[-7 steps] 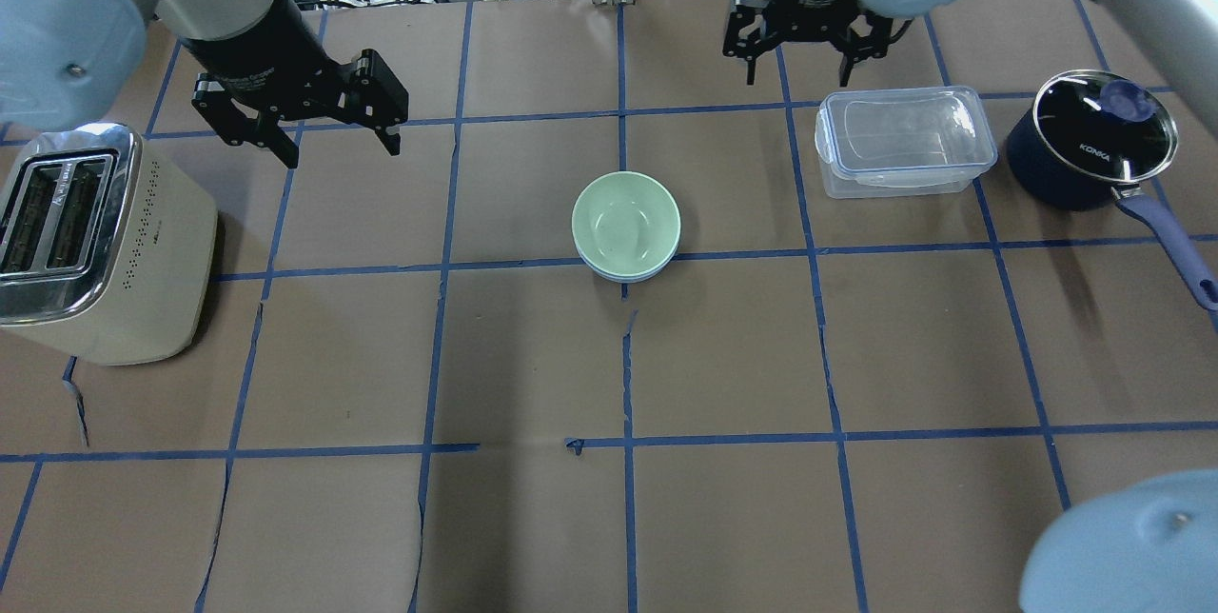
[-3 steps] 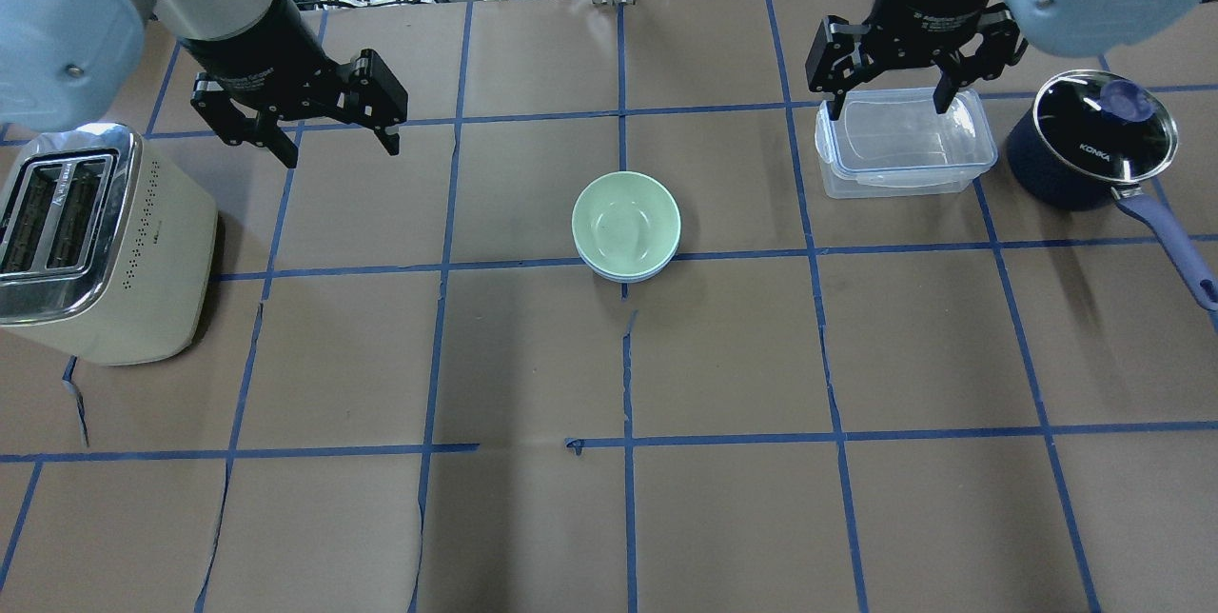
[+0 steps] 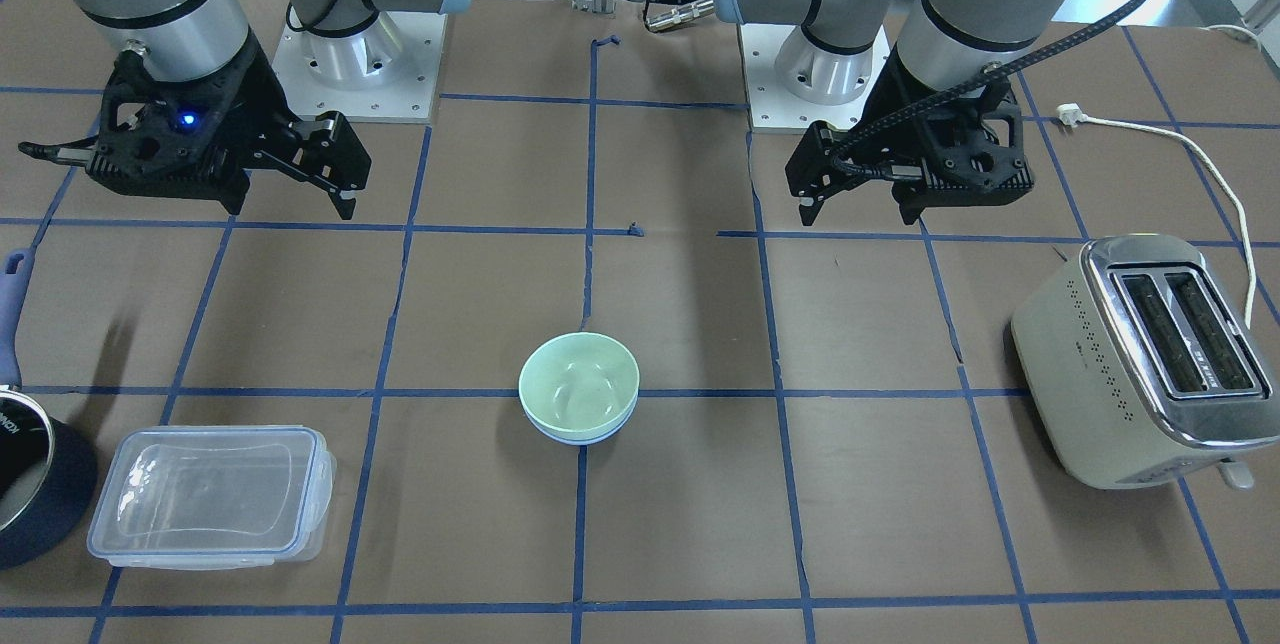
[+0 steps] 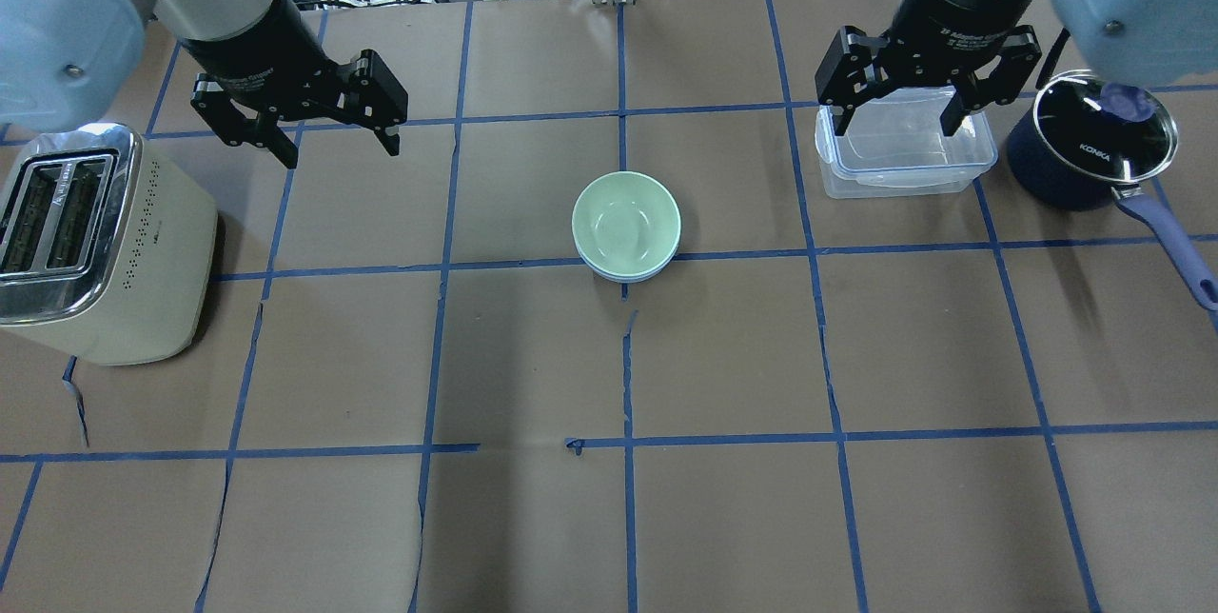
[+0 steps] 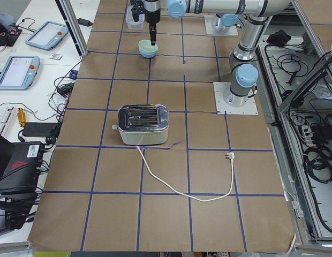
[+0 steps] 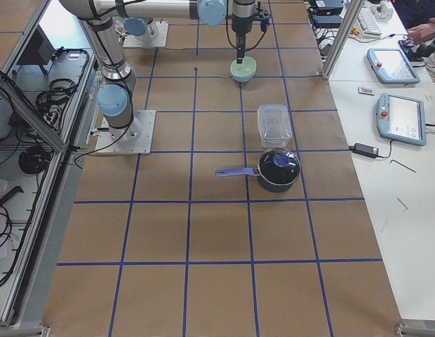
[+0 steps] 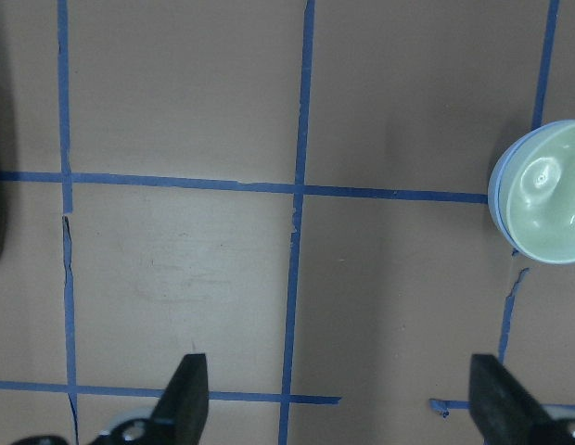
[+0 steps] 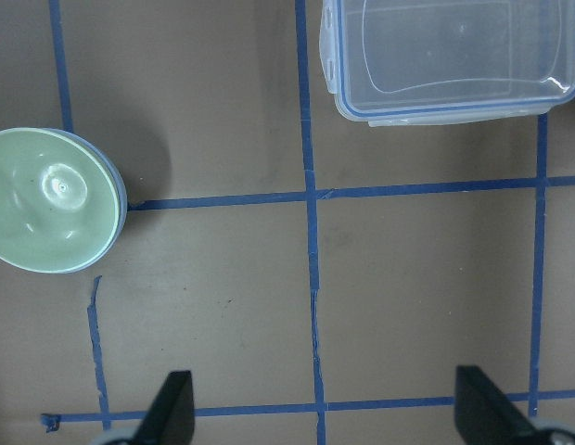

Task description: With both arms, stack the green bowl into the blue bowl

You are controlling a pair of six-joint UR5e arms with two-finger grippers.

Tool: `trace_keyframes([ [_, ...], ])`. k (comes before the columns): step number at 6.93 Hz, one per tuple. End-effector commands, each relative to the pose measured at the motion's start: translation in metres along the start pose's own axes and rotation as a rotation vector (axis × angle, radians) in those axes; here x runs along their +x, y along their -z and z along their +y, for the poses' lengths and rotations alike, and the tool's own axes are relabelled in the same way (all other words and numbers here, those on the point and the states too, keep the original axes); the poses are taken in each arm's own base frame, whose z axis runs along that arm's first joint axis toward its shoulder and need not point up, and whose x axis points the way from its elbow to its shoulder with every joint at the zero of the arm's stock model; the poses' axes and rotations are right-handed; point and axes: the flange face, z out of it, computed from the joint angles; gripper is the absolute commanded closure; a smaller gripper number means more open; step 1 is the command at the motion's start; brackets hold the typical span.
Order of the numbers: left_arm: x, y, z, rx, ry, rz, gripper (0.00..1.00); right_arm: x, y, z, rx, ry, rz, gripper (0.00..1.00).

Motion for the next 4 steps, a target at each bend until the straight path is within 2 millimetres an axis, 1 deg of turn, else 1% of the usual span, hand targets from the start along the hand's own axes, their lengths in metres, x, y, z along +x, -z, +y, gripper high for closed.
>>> trace_keyframes([
  [1,0.0000,-0.0001,0.0001,-0.001,-0.001,0.000,0.00,0.0112,-0.0012,0.0001,-0.010,-0.024,0.015,0.00],
  [4,-0.0001,-0.0007,0.0013,-0.007,-0.001,-0.001,0.00,0.0110,0.0060,0.0064,-0.029,-0.032,0.030,0.00],
])
